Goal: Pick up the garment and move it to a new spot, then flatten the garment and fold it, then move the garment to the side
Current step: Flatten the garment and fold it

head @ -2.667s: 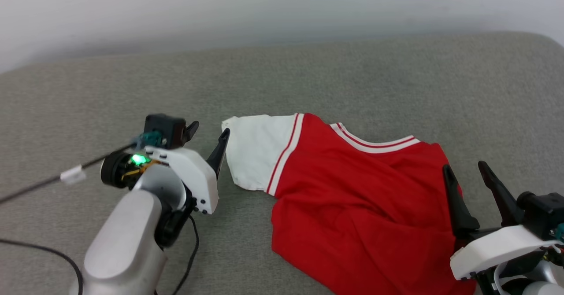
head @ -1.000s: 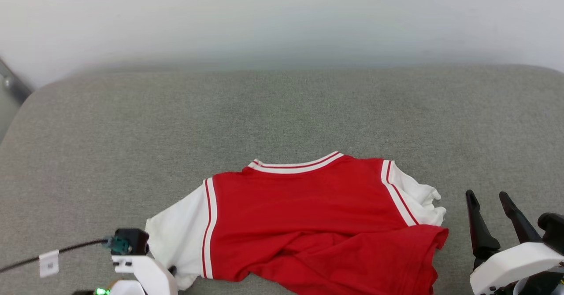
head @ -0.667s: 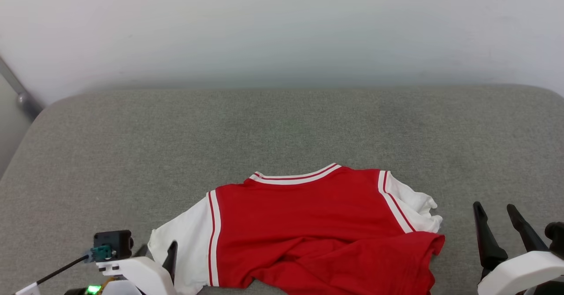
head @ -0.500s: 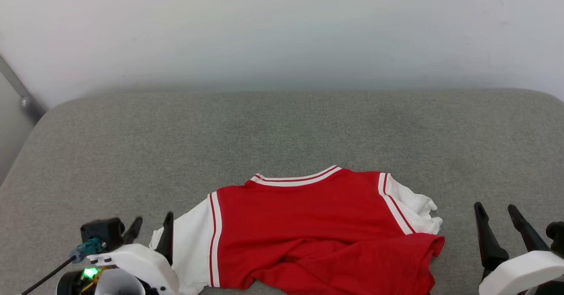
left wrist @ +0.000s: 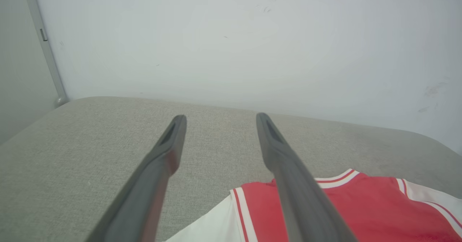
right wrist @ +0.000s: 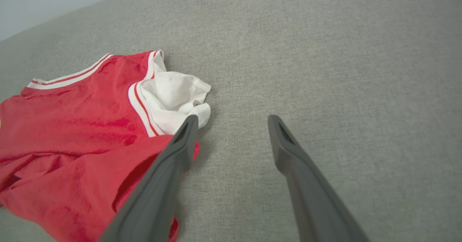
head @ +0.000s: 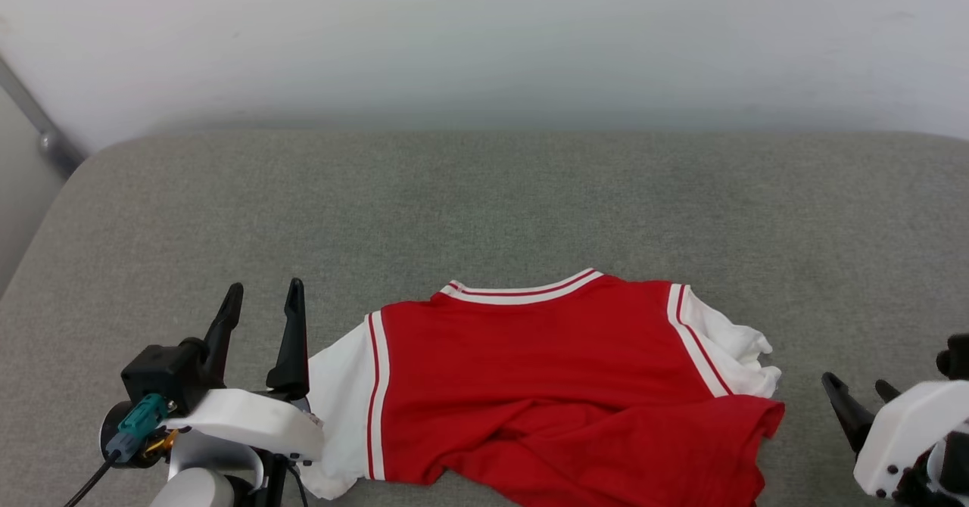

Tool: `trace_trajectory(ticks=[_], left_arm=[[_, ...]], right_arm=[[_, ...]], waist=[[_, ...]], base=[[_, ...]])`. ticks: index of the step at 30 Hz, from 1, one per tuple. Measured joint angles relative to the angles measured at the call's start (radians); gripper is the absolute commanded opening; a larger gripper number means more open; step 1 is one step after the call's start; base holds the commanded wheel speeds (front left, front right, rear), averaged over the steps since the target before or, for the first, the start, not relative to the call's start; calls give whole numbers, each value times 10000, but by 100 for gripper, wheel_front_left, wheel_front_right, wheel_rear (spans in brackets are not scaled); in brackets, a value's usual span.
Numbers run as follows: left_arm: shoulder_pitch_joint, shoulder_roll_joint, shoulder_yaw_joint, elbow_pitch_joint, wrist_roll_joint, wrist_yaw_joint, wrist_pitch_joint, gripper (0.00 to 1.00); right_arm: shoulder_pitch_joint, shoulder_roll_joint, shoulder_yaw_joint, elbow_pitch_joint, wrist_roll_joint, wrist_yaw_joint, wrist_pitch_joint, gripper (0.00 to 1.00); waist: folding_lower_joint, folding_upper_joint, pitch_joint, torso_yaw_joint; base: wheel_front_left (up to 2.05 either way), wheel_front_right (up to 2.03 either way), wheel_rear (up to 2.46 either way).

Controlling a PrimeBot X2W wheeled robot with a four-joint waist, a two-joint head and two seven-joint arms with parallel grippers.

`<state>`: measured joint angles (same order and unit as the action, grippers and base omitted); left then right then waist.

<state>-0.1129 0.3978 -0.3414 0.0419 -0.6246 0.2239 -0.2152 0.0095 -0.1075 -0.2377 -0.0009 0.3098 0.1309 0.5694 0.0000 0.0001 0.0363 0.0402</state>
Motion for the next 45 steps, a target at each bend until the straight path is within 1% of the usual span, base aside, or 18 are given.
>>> trace_trajectory(ticks=[4,7,9,14,18,21,22,23,24,25,30,32,34,37,40,45], left_arm=[[-256,-40,-56,-180,102,-42,-81,100],[-515,-98,-115,-213,165,-134,-127,100],[-709,-180,-180,-198,224,-215,-159,100],[-1043,-341,-245,-44,234,-368,-238,100],[-1227,-460,-286,192,234,-495,-295,100],[-1270,-527,-282,372,236,-568,-345,100],[-1287,-533,-267,437,236,-571,-347,100],[-1294,-537,-257,495,236,-587,-349,100],[-1300,-539,-255,543,238,-627,-357,100],[-1306,-537,-259,593,238,-646,-359,100],[-1304,-470,-259,920,111,-748,-209,100],[-1303,-311,-230,1057,-59,-876,82,100],[-1303,-42,-194,1214,-309,-1051,608,100],[-1318,474,-174,1478,-823,-1444,1760,100],[-1361,1016,-380,1685,-1352,-1810,3388,100],[-1523,1973,-546,1818,-2360,-2240,6071,100]], right_arm=[[-878,-435,217,251,98,0,1381,100],[-1566,-667,462,575,163,0,2080,100],[-2000,-878,627,796,159,0,2347,100],[-2853,-1164,932,1615,151,0,2857,100],[-3104,-1248,1068,2389,155,0,3323,100],[-3302,-1294,1133,2671,188,-2,3641,100],[-3337,-1302,1158,2727,255,-2,3691,98],[-3367,-1329,1187,2769,278,-2,3741,42],[-3390,-1352,1235,2796,322,-2,3772,15],[-3405,-1369,1285,2811,382,-2,3766,0],[-3463,-1419,1661,2826,543,0,3455,0],[-3462,-1446,1689,2798,564,0,3323,0],[-3452,-1478,1649,2652,554,0,3085,0],[-3411,-1569,1434,2368,518,0,2863,0],[-3217,-1570,1212,2107,499,0,2803,0],[-2755,-1501,1097,1678,529,0,2905,0]], waist=[[0,0,407,230],[1,0,759,448],[1,0,1009,605],[1,0,1619,961],[1,0,2027,1190],[1,0,2189,1318],[1,0,2213,1342],[1,0,2220,1348],[1,0,2214,1344],[1,0,2205,1336],[1,0,2017,1222],[2,0,1882,1152],[1,0,1721,1066],[1,0,1463,905],[1,0,1220,701],[1,0,956,315]], base=[[0,0,0],[0,0,0],[0,0,0],[0,0,0],[0,0,0],[0,0,0],[0,0,0],[0,0,0],[0,0,0],[0,0,0],[0,0,0],[0,0,0],[0,0,0],[0,0,0],[0,0,0],[0,0,0]])
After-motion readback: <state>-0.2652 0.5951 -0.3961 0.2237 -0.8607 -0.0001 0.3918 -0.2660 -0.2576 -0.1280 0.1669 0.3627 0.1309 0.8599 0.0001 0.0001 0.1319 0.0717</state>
